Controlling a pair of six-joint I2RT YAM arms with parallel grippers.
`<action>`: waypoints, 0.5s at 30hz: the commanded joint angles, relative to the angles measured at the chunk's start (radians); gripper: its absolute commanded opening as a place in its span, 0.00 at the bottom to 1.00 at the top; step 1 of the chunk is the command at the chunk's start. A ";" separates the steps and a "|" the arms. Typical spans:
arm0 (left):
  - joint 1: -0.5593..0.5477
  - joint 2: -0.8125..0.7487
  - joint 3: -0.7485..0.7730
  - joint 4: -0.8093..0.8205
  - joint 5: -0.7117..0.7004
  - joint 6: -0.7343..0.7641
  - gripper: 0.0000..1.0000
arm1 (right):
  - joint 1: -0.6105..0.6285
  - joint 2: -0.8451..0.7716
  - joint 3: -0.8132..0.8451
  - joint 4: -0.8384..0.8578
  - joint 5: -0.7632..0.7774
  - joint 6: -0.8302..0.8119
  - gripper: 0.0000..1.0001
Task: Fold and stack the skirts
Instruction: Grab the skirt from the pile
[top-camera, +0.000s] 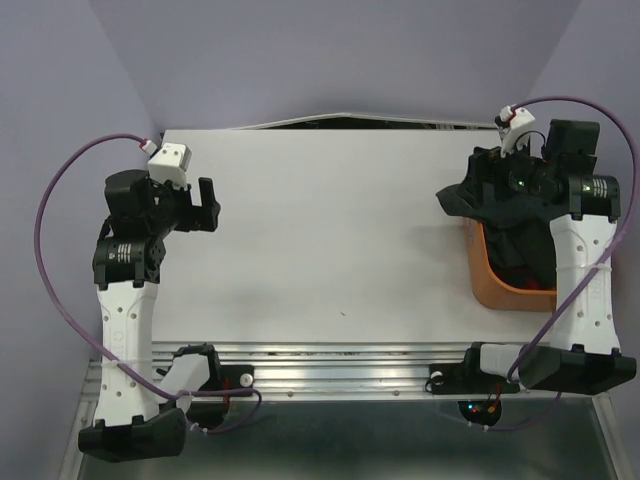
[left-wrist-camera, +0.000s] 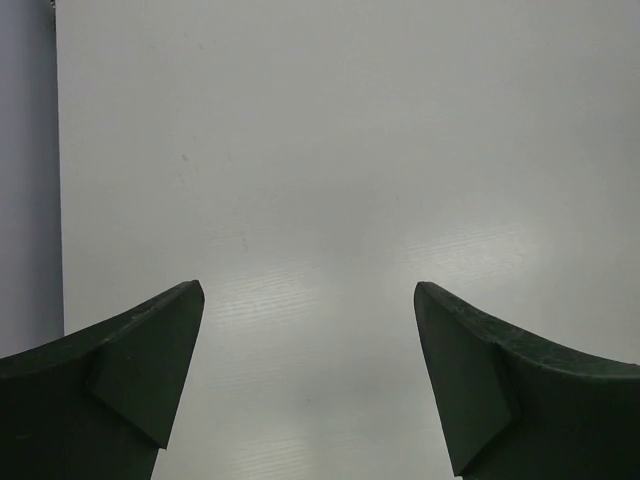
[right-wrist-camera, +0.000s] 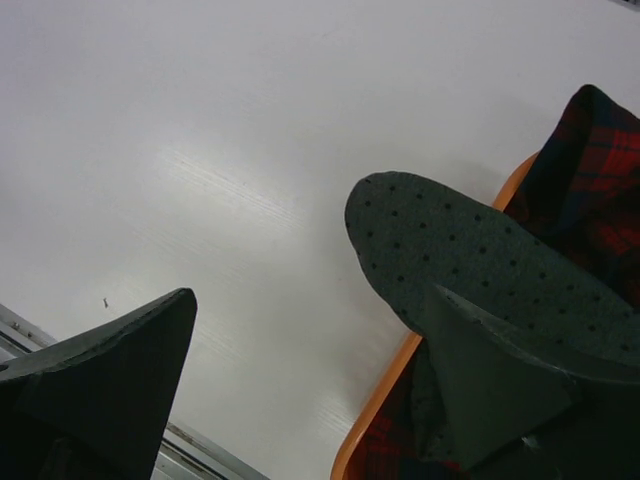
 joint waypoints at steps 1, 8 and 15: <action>0.000 0.003 0.038 -0.023 0.103 0.070 0.99 | -0.004 -0.028 0.080 -0.054 0.097 -0.067 1.00; 0.000 0.048 0.050 -0.079 0.213 0.129 0.99 | -0.004 0.005 0.164 -0.129 0.306 -0.218 1.00; 0.001 0.089 0.070 -0.126 0.262 0.184 0.99 | -0.042 0.080 0.160 -0.102 0.469 -0.438 1.00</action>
